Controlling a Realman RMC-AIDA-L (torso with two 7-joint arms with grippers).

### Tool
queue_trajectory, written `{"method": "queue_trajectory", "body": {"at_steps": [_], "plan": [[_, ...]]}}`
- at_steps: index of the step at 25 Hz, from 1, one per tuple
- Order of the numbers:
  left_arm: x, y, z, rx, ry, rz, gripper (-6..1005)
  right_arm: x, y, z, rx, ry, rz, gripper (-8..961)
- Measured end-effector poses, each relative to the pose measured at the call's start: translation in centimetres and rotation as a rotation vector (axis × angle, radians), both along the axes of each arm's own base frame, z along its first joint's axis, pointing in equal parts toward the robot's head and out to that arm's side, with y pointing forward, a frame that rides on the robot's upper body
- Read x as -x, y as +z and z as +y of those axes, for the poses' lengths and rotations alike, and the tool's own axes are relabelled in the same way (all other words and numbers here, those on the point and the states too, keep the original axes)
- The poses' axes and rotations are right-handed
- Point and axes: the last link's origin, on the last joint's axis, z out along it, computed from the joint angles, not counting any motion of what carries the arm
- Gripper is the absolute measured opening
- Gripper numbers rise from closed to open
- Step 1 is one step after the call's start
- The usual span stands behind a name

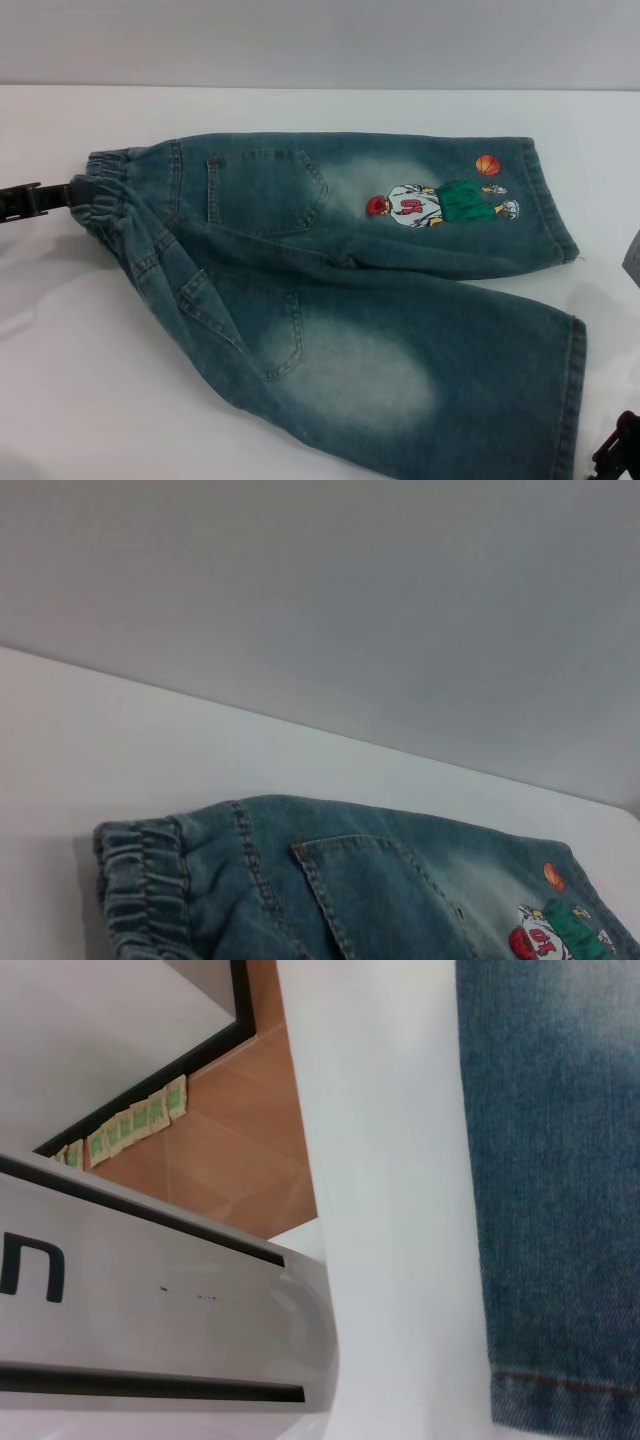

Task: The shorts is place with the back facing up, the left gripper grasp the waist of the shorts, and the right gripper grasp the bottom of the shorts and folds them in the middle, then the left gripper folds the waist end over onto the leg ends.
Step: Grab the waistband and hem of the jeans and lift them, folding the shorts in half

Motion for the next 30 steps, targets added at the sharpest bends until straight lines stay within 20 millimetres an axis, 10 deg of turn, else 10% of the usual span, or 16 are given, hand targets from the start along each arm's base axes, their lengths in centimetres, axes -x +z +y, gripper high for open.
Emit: {"method": "queue_trajectory", "body": {"at_steps": [30], "plan": [[-0.2, -0.5, 0.7, 0.02, -0.008, 0.045, 47, 2.2, 0.1, 1.6, -0.097, 0.055, 0.119, 634]]}}
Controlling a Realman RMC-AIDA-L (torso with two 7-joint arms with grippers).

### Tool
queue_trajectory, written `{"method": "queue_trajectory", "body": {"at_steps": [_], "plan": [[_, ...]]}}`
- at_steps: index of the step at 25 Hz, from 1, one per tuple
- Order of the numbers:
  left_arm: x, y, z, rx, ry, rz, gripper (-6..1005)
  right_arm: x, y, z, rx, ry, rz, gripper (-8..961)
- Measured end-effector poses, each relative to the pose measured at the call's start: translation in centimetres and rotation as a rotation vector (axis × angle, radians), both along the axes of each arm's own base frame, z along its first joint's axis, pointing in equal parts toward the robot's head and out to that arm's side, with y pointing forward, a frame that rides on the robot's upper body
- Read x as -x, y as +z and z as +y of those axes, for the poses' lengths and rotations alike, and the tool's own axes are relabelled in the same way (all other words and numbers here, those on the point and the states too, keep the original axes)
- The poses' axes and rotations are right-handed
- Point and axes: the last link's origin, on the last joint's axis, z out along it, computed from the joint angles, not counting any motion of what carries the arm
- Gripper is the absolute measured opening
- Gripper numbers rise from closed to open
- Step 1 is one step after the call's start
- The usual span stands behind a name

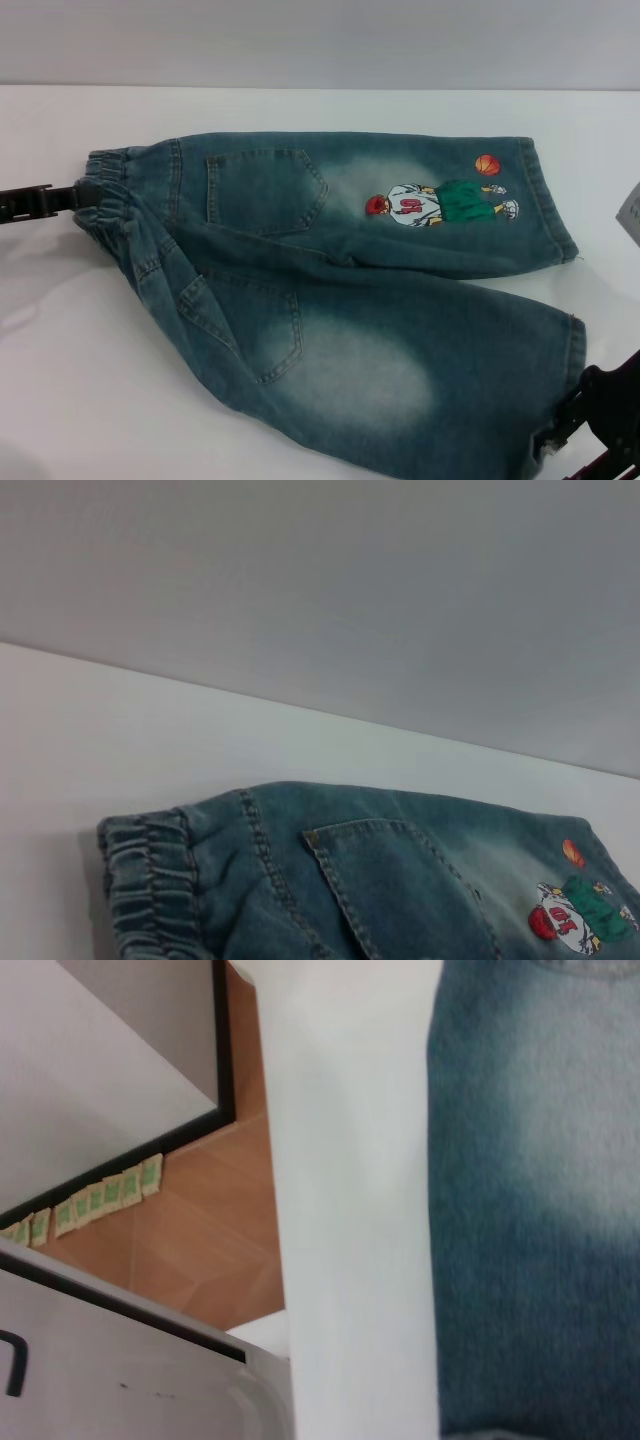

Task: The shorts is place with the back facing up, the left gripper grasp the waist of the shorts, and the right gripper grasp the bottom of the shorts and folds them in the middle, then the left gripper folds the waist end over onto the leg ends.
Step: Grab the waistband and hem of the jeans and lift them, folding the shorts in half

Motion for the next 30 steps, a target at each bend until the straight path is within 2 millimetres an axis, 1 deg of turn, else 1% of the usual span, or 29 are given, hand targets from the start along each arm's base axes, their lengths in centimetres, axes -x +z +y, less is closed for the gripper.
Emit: {"method": "queue_trajectory", "body": {"at_steps": [3, 7, 20, 27, 30], "plan": [[0.0, 0.1, 0.1, 0.001, -0.002, 0.005, 47, 0.6, 0.2, 0.0, 0.01, 0.007, 0.022, 633], [0.0, 0.2, 0.1, -0.001, -0.002, 0.008, 47, 0.9, 0.2, 0.0, 0.021, 0.009, 0.027, 633], [0.4, 0.5, -0.1, -0.005, -0.001, 0.017, 47, 0.6, 0.2, -0.6, 0.04, -0.017, 0.014, 633], [0.3, 0.6, -0.1, -0.002, -0.003, 0.015, 47, 0.7, 1.2, -1.0, 0.09, -0.034, 0.01, 633], [0.2, 0.6, 0.0, -0.002, -0.004, 0.014, 47, 0.6, 1.8, -1.0, 0.105, -0.036, -0.019, 633]]}}
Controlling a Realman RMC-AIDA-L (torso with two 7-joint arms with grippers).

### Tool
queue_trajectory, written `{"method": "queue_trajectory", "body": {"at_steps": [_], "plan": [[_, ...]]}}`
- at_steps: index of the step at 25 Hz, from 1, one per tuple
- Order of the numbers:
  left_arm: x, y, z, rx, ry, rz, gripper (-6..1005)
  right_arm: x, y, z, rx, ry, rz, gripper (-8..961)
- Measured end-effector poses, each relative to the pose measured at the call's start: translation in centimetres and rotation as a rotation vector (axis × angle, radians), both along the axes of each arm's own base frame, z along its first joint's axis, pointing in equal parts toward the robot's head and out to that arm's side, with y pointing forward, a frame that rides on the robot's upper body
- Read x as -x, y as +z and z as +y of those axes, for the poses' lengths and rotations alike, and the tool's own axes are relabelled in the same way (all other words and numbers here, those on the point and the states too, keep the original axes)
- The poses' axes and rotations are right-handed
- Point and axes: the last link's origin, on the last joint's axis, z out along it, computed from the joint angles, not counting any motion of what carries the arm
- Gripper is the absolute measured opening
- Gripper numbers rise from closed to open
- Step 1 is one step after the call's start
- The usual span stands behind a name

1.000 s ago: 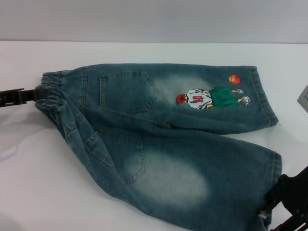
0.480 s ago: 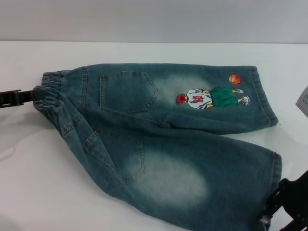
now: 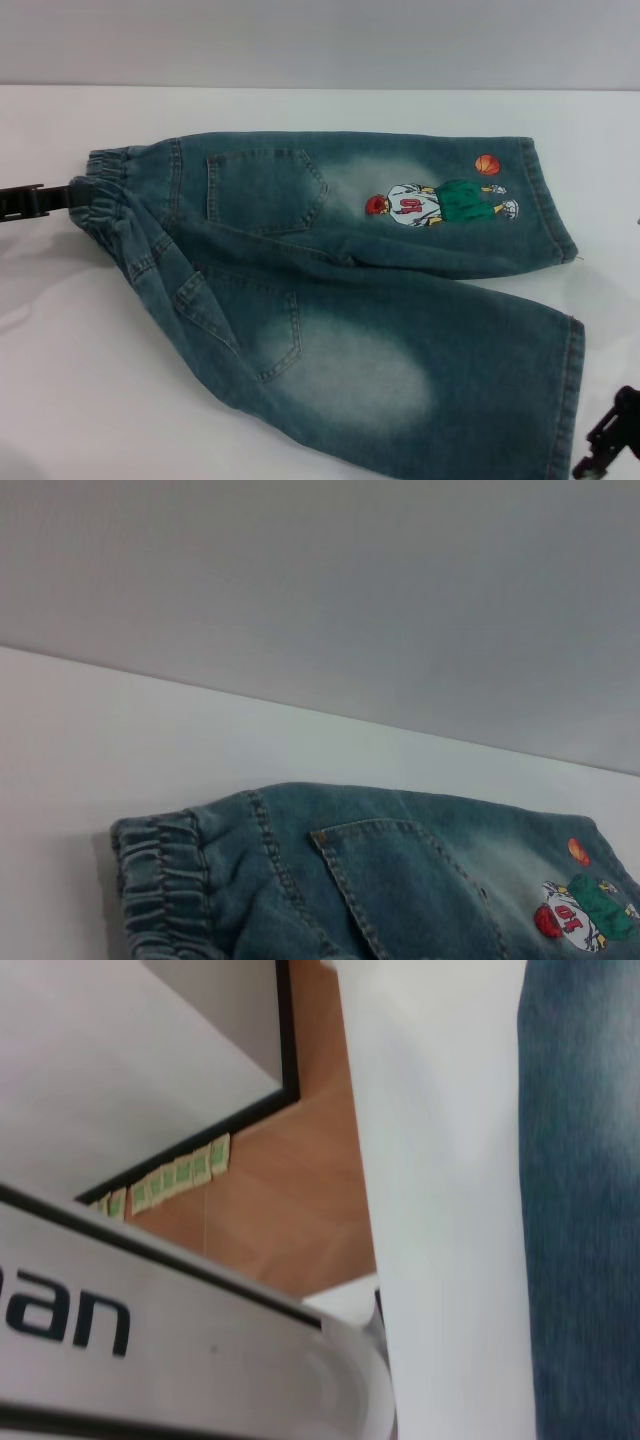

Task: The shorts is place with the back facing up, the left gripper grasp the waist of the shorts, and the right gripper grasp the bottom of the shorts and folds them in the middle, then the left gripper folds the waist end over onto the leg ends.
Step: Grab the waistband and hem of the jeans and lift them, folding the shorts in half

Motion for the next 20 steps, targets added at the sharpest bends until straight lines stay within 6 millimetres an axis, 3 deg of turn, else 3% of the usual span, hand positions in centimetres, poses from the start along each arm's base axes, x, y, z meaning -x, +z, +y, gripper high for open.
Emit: {"method": "queue_trajectory", "body": {"at_steps": [7, 20], "plan": [[-0.4, 0.0, 0.4, -0.001, -0.005, -0.007, 47, -0.2, 0.3, 0.3, 0.026, -0.003, -0.1, 633], [-0.6, 0.1, 0.6, -0.008, -0.005, -0.01, 47, 0.0, -1.8, 0.1, 0.055, 0.035, -0.149, 633]]}}
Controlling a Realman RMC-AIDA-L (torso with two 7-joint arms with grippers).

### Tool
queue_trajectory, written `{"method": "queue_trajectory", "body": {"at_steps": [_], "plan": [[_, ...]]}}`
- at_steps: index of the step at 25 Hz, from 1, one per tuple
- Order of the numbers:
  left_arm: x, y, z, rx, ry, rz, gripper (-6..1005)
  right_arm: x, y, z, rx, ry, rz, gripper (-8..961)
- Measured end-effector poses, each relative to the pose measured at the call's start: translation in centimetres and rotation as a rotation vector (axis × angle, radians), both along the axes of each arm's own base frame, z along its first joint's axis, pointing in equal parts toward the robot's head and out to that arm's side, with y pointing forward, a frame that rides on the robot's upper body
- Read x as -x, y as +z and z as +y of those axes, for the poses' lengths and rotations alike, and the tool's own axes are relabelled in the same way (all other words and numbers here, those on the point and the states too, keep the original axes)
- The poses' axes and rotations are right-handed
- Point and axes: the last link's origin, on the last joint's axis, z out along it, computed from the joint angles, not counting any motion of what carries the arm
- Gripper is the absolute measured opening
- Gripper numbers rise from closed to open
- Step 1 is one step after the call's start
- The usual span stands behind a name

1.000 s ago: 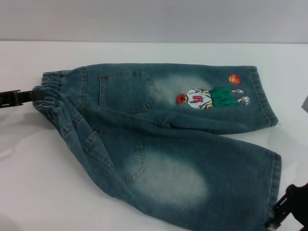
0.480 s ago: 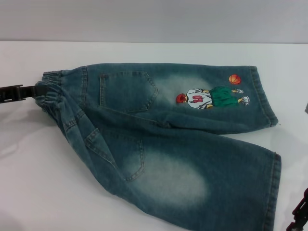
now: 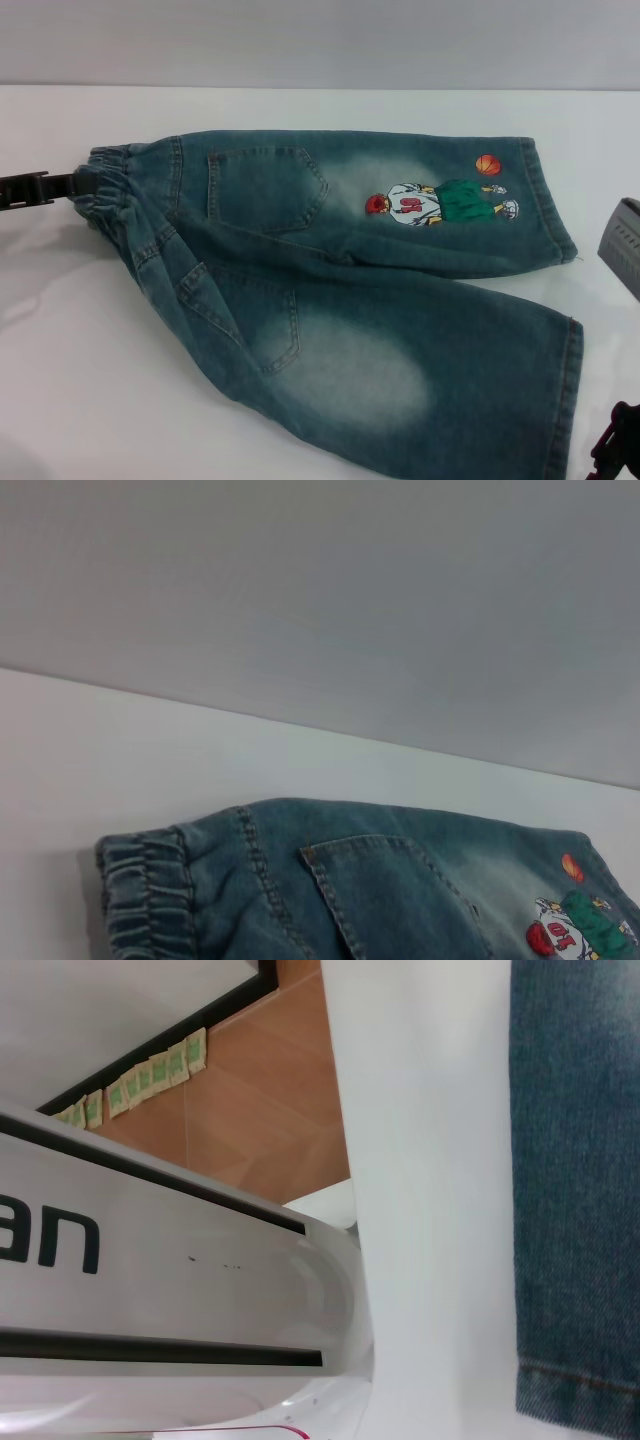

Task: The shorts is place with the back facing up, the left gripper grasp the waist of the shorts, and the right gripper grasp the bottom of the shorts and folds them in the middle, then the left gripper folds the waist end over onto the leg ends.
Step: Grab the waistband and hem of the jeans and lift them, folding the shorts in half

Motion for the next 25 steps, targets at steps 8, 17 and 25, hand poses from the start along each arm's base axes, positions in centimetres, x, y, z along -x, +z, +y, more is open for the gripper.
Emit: {"method": "queue_trajectory", "body": {"at_steps": [8, 17, 25], "plan": [[-0.1, 0.0, 0.1, -0.001, -0.002, 0.001, 47, 0.2, -0.5, -0.1, 0.007, 0.002, -0.011, 633], [-0.1, 0.1, 0.1, -0.003, -0.003, 0.003, 47, -0.1, -0.9, -0.1, -0.008, -0.007, -0.02, 634], [-0.1, 0.1, 0.1, -0.003, -0.004, 0.005, 47, -0.2, -1.1, 0.0, -0.013, -0.008, -0.025, 634]]}}
